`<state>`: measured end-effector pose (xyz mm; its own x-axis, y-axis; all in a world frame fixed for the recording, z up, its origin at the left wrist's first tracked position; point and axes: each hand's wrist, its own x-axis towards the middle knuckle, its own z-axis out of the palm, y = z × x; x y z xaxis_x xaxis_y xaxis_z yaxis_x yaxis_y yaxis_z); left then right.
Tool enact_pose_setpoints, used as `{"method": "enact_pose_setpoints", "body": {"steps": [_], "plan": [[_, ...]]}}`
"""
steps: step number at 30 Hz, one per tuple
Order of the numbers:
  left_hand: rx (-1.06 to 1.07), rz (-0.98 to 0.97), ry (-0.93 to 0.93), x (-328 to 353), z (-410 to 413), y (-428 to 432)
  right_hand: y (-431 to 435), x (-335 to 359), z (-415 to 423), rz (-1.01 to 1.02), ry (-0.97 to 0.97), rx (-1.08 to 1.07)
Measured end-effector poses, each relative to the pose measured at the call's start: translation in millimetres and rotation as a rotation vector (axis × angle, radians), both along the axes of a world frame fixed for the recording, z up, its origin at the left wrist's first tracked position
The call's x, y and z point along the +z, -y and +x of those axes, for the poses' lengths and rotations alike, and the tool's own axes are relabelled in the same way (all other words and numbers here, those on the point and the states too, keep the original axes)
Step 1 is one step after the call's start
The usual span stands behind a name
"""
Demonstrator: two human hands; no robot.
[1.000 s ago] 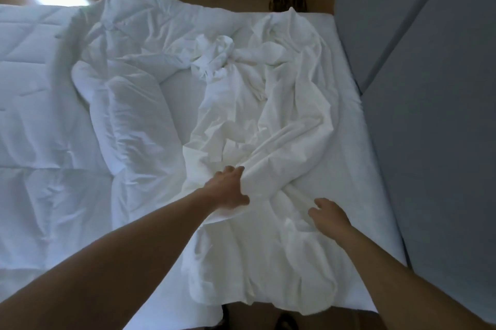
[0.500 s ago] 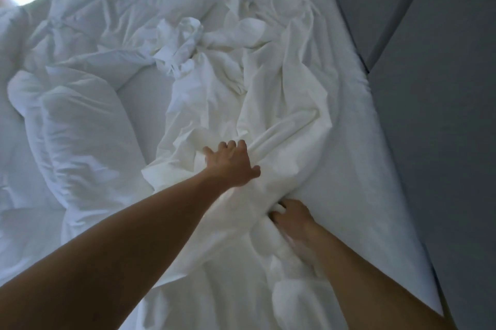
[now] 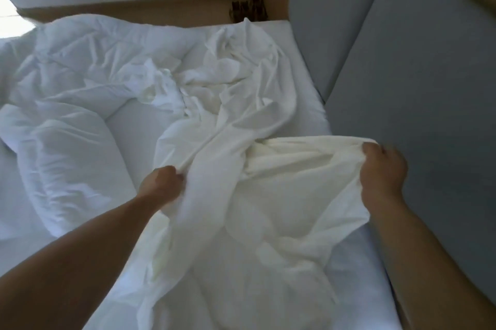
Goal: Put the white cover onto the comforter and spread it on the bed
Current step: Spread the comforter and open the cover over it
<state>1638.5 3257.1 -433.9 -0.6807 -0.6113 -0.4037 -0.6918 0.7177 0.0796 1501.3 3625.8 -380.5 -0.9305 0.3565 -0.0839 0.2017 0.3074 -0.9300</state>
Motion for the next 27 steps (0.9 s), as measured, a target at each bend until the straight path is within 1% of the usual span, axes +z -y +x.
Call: {"method": "enact_pose_setpoints", "body": {"steps": [2, 3, 4, 5, 7, 9, 10, 11, 12, 13, 14, 15, 17, 18, 19, 20, 23, 24, 25, 27], "plan": [[0.106, 0.03, 0.003, 12.8, 23.7, 13.1, -4.3, 11.9, 18.1, 0.059, -0.099, -0.027], [0.132, 0.063, 0.025, 18.6, 34.0, 15.0, -4.7, 9.8, 29.4, 0.149, -0.08, 0.014], [0.137, 0.112, 0.06, 21.9, 41.9, 14.6, -4.1, 4.0, 42.1, 0.261, 0.0, 0.105], [0.128, 0.177, 0.107, 23.6, 47.7, 11.7, -2.4, -7.3, 53.8, 0.361, 0.144, 0.24], [0.122, 0.331, 0.182, 23.7, 53.6, 1.9, 1.2, -36.6, 78.1, 0.556, 0.51, 0.607], [0.128, 0.432, 0.219, 19.4, 51.0, -7.4, 6.0, -62.8, 98.3, 0.693, 0.766, 0.962], [0.119, 0.46, 0.249, 17.0, 48.6, -12.5, 10.2, -72.1, 105.5, 0.688, 0.867, 1.068], [0.098, 0.483, 0.288, 14.1, 46.5, -16.0, 15.8, -76.9, 109.4, 0.673, 0.947, 1.128], [0.075, 0.498, 0.333, 11.7, 45.0, -18.7, 22.7, -78.5, 107.9, 0.684, 0.966, 1.165], [0.059, 0.507, 0.39, 10.8, 43.9, -19.2, 30.8, -79.6, 101.8, 0.714, 0.913, 1.184], [0.044, 0.511, 0.454, 10.9, 42.7, -17.7, 39.0, -83.4, 92.0, 0.745, 0.805, 1.156], [0.024, 0.505, 0.515, 10.6, 40.2, -14.0, 48.6, -87.3, 79.2, 0.754, 0.684, 1.067], [-0.029, 0.487, 0.606, 9.2, 30.5, -4.2, 70.7, -93.4, 54.2, 0.649, 0.534, 0.886], [-0.05, 0.478, 0.611, 7.4, 24.1, 0.6, 82.3, -97.9, 43.4, 0.599, 0.499, 0.857], [-0.045, 0.476, 0.575, 5.0, 16.4, 3.6, 93.7, -104.4, 33.5, 0.572, 0.488, 0.863], [-0.018, 0.475, 0.49, 1.6, 7.7, 5.3, 104.4, -113.6, 25.4, 0.549, 0.495, 0.884], [0.215, 0.576, 0.101, -13.9, -20.4, 4.8, 128.2, -141.9, 11.6, 0.433, 0.632, 0.904], [0.266, 0.595, 0.032, -19.5, -27.7, 2.6, 132.0, -151.5, 10.3, 0.4, 0.693, 0.89], [0.248, 0.577, 0.036, -24.3, -32.7, -0.2, 134.0, -159.4, 9.4, 0.39, 0.735, 0.89], [0.104, 0.466, 0.149, -34.7, -34.8, -5.6, 133.8, -167.7, 4.8, 0.357, 0.724, 0.892]]}}
